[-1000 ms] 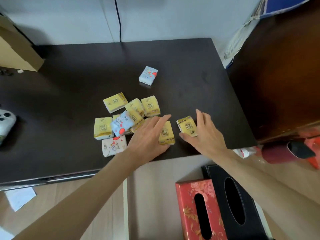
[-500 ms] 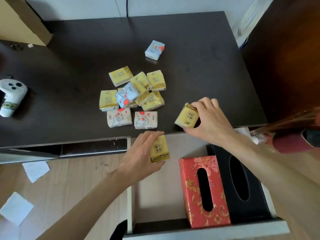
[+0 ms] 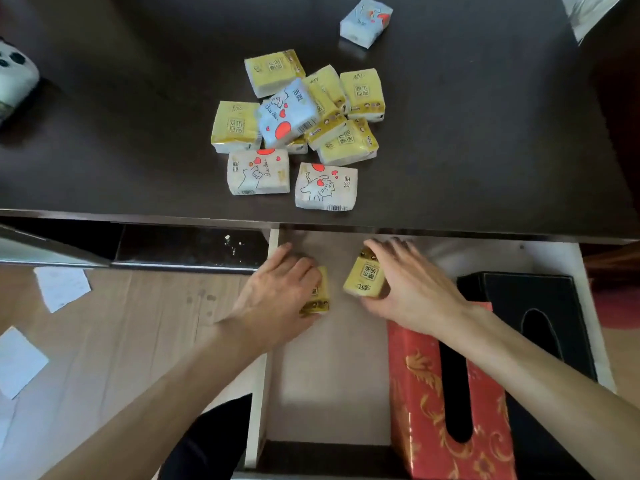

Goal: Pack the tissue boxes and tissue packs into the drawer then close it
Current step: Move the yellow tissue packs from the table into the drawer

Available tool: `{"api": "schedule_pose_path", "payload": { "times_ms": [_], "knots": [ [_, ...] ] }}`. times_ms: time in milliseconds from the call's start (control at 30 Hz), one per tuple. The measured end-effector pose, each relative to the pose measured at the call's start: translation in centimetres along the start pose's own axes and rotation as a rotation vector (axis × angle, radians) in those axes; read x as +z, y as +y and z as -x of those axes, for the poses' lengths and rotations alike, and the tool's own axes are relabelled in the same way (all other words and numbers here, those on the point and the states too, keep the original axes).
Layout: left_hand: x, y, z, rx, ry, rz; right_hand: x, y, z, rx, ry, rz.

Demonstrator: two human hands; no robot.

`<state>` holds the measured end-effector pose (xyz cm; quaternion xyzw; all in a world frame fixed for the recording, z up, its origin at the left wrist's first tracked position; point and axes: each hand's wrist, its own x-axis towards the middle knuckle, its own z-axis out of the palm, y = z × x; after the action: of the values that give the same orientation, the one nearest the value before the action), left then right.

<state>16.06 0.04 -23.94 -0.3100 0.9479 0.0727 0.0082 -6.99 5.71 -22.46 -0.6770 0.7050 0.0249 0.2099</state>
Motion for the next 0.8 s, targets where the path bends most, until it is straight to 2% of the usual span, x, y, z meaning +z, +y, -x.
{"api": "schedule_pose_path", "payload": {
  "times_ms": [67, 133, 267, 467, 567, 667, 800],
  "knots": [
    [0.3, -0.1, 0.0, 0.021, -0.03, -0.066, 0.4, 0.3, -0.5, 0.06, -0.111, -0.071],
    [0.2, -0.1, 0.0, 0.026, -0.046, -0.104, 0.4, 0.4, -0.8, 0.018, -0.227, -0.086],
    [1.0, 0.0, 0.2, 0.045, -0.031, -0.192, 0.6, 0.6, -1.1, -0.066, -0.307, -0.025],
    [1.9, 1.0, 0.3, 0.129, 0.004, -0.287, 0.6, -0.1, -1.6, -0.141, -0.255, 0.136],
    [1.7, 1.0, 0.6, 0.054, 0.025, -0.202, 0.9, -1.2, -1.8, -0.149, -0.177, 0.275],
    [1.1, 2.2, 1.2, -0.007, 0.038, -0.131, 0.8, -2.3, -0.5, -0.085, -0.165, 0.33],
    [0.7, 2.9, 1.8, -0.034, -0.046, -0.158, 1.1, -2.5, 0.7, 0.046, -0.029, 0.281]
  ]
}}
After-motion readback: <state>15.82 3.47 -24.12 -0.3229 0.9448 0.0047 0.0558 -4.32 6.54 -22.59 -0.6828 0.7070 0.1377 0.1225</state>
